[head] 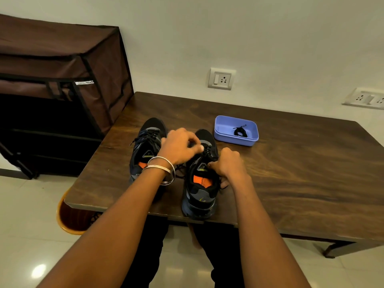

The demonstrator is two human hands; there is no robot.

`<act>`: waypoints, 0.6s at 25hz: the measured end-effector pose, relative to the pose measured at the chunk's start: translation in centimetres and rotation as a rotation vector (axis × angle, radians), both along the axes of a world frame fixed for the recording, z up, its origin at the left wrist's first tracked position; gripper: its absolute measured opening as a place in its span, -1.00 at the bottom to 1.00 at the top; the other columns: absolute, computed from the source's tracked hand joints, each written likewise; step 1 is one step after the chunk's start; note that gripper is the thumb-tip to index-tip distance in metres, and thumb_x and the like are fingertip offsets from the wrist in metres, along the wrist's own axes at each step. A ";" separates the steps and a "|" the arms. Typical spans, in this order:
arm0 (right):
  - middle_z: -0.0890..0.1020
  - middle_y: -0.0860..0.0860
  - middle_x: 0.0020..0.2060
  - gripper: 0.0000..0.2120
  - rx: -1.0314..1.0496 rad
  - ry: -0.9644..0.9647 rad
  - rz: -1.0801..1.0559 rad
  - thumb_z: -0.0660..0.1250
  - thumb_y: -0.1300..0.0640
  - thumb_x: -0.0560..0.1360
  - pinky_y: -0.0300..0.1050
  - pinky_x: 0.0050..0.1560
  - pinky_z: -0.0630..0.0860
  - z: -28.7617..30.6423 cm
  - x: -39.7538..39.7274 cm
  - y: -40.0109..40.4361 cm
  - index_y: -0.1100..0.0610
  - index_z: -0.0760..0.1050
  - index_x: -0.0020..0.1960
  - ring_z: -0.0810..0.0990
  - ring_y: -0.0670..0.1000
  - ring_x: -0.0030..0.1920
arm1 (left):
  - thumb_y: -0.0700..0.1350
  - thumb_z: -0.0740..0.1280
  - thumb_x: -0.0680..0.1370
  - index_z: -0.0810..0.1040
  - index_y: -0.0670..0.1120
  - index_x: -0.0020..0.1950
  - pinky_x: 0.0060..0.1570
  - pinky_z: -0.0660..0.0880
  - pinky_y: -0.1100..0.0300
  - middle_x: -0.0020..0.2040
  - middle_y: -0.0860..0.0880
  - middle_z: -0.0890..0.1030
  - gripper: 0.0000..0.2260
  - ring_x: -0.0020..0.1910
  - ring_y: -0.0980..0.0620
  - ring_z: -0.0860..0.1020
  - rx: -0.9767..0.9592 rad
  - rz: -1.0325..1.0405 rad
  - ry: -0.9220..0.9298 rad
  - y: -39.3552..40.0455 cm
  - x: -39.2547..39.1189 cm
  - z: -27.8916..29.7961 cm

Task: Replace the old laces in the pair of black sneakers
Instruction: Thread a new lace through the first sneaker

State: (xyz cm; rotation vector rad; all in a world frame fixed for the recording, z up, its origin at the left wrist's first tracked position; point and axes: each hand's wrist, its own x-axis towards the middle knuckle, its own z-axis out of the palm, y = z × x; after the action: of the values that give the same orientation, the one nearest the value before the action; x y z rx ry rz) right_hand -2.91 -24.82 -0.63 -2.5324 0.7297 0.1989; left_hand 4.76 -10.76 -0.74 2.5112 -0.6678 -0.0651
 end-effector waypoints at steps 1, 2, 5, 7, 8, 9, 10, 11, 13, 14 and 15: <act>0.58 0.15 -0.03 -0.73 0.002 0.000 0.006 0.43 0.01 0.48 -0.06 -0.27 0.51 0.1 0.0 0.0 0.16 0.44 -0.01 0.62 0.19 -0.07 | 0.17 0.37 0.48 0.61 0.16 0.10 0.21 0.32 -0.14 0.10 0.05 0.53 -0.77 0.21 -0.07 0.42 0.131 -0.093 -0.033 -0.5 -0.3 0.1; 0.57 0.14 -0.03 -0.71 0.001 -0.002 0.011 0.44 0.02 0.48 -0.06 -0.25 0.48 0.1 0.0 0.0 0.18 0.46 0.04 0.61 0.20 -0.03 | 0.16 0.35 0.50 0.61 0.14 0.15 0.21 0.30 -0.15 0.15 0.03 0.51 -0.73 0.25 -0.09 0.38 0.266 -0.157 -0.095 -1.1 -0.8 0.2; 0.57 0.16 0.02 -0.69 -0.019 0.003 0.018 0.43 0.03 0.49 -0.03 -0.12 0.48 0.2 0.0 0.1 0.21 0.48 0.10 0.59 0.19 0.04 | 0.07 0.30 0.55 0.60 0.02 0.19 0.19 0.31 -0.12 0.16 -0.01 0.53 -0.74 0.25 -0.09 0.39 0.450 -0.179 -0.308 -2.9 -1.8 -0.2; 0.57 0.19 0.08 -0.69 -0.030 0.006 0.023 0.42 0.04 0.51 -0.03 -0.09 0.48 0.1 0.0 0.1 0.22 0.47 0.11 0.58 0.20 0.06 | 0.01 0.27 0.58 0.60 -0.02 0.17 0.17 0.33 -0.09 0.15 -0.02 0.54 -0.77 0.23 -0.09 0.41 0.434 -0.155 -0.363 -3.6 -2.2 -0.5; 0.57 0.20 0.09 -0.69 -0.034 0.005 0.027 0.42 0.05 0.51 -0.02 -0.06 0.50 0.1 0.0 0.1 0.22 0.47 0.12 0.58 0.21 0.07 | -0.01 0.26 0.59 0.59 -0.03 0.16 0.17 0.33 -0.09 0.14 -0.02 0.55 -0.78 0.22 -0.09 0.42 0.418 -0.153 -0.355 -3.8 -2.4 -0.7; 0.57 0.21 0.10 -0.69 -0.037 0.006 0.028 0.42 0.05 0.51 0.00 -0.03 0.53 0.1 0.1 0.1 0.23 0.47 0.13 0.59 0.22 0.07 | -0.02 0.25 0.59 0.59 -0.03 0.14 0.17 0.33 -0.09 0.13 -0.01 0.55 -0.79 0.21 -0.08 0.44 0.371 -0.141 -0.314 -3.8 -2.4 -0.7; 0.57 0.21 0.11 -0.69 -0.040 0.005 0.026 0.42 0.06 0.51 0.03 0.02 0.56 0.0 0.0 0.0 0.23 0.47 0.13 0.59 0.23 0.07 | -0.06 0.25 0.58 0.60 -0.03 0.10 0.17 0.35 -0.07 0.09 -0.02 0.57 -0.82 0.17 -0.07 0.47 0.284 -0.114 -0.226 -3.6 -2.3 -0.6; 0.57 0.21 0.11 -0.70 -0.046 0.004 0.022 0.42 0.07 0.51 0.06 0.05 0.57 -0.1 0.0 0.0 0.22 0.47 0.13 0.59 0.23 0.07 | -0.11 0.26 0.57 0.62 -0.04 0.04 0.15 0.38 -0.01 0.04 -0.02 0.59 -0.84 0.11 -0.04 0.51 0.144 -0.069 -0.105 -3.5 -2.3 -0.3; 0.57 0.21 0.11 -0.72 -0.064 0.005 0.021 0.41 0.08 0.53 0.04 0.04 0.56 -0.2 0.0 -0.1 0.22 0.47 0.13 0.58 0.23 0.08 | -0.23 0.24 0.58 0.61 -0.12 -0.08 0.05 0.50 0.18 -0.05 -0.07 0.64 -0.85 -0.08 0.04 0.58 -0.305 0.071 0.230 -3.2 -2.3 0.4; 0.56 0.22 0.12 -0.72 -0.068 0.002 0.019 0.41 0.09 0.53 0.03 0.03 0.54 -0.2 0.0 -0.1 0.23 0.47 0.14 0.57 0.24 0.10 | -0.27 0.20 0.59 0.57 -0.15 -0.12 -0.04 0.55 0.23 -0.09 -0.10 0.64 -0.82 -0.17 0.06 0.60 -0.587 0.159 0.430 -3.2 -2.4 0.9; 0.56 0.22 0.13 -0.71 -0.066 -0.005 0.013 0.41 0.09 0.53 0.03 0.02 0.53 -0.2 0.0 -0.1 0.23 0.47 0.15 0.56 0.24 0.12 | -0.29 0.15 0.61 0.51 -0.17 -0.15 -0.12 0.59 0.23 -0.13 -0.12 0.63 -0.79 -0.24 0.05 0.61 -0.871 0.239 0.634 -3.2 -2.6 1.4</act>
State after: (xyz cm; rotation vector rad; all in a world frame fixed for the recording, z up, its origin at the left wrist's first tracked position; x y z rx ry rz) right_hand -2.90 -24.92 -0.82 -2.5998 0.7289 0.1760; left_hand 2.21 -13.94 0.70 1.5709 -0.0770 -0.3757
